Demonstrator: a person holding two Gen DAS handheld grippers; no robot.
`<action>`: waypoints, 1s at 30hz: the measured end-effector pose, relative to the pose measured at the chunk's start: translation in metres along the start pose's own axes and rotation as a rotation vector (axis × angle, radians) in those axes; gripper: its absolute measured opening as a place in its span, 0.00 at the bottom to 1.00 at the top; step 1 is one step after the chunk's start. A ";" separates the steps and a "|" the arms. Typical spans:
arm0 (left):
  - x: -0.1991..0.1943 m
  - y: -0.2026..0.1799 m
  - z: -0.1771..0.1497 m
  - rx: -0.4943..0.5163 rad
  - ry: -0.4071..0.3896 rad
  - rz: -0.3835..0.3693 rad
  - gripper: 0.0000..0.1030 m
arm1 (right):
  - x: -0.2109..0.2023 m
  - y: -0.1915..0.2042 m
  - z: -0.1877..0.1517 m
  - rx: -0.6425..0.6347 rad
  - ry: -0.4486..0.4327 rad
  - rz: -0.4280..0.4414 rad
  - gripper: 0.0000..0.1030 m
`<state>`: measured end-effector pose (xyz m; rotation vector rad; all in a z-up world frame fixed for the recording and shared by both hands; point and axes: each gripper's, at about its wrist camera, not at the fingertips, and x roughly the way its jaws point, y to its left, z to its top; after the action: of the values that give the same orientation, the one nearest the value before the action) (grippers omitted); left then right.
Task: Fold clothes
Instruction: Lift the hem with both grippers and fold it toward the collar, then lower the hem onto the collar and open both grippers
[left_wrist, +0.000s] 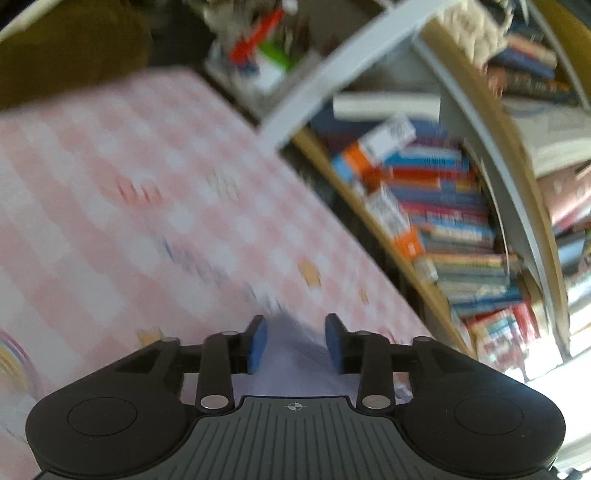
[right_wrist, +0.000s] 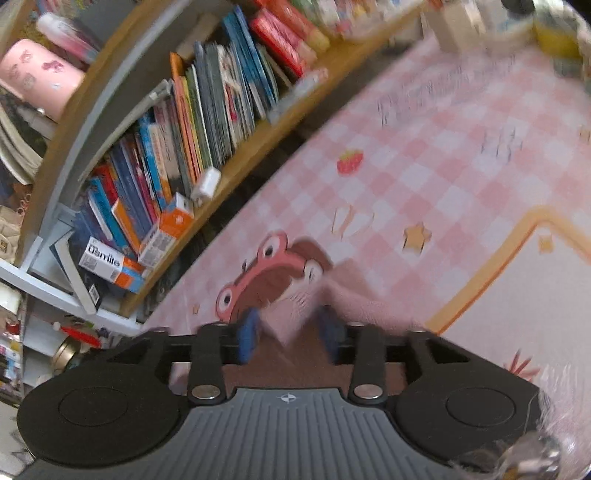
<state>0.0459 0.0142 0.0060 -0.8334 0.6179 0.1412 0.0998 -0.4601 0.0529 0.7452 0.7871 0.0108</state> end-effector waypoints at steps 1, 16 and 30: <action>-0.004 0.003 0.001 0.016 -0.009 0.017 0.35 | -0.004 0.001 0.002 -0.033 -0.026 -0.021 0.43; 0.002 -0.019 -0.066 0.453 0.155 0.125 0.08 | -0.003 -0.017 -0.046 -0.511 0.060 -0.237 0.07; -0.009 -0.004 -0.054 0.398 0.143 0.084 0.18 | -0.007 -0.033 -0.041 -0.378 0.124 -0.234 0.20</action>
<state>0.0155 -0.0271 -0.0139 -0.4350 0.7854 0.0316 0.0603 -0.4620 0.0182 0.2940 0.9538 -0.0055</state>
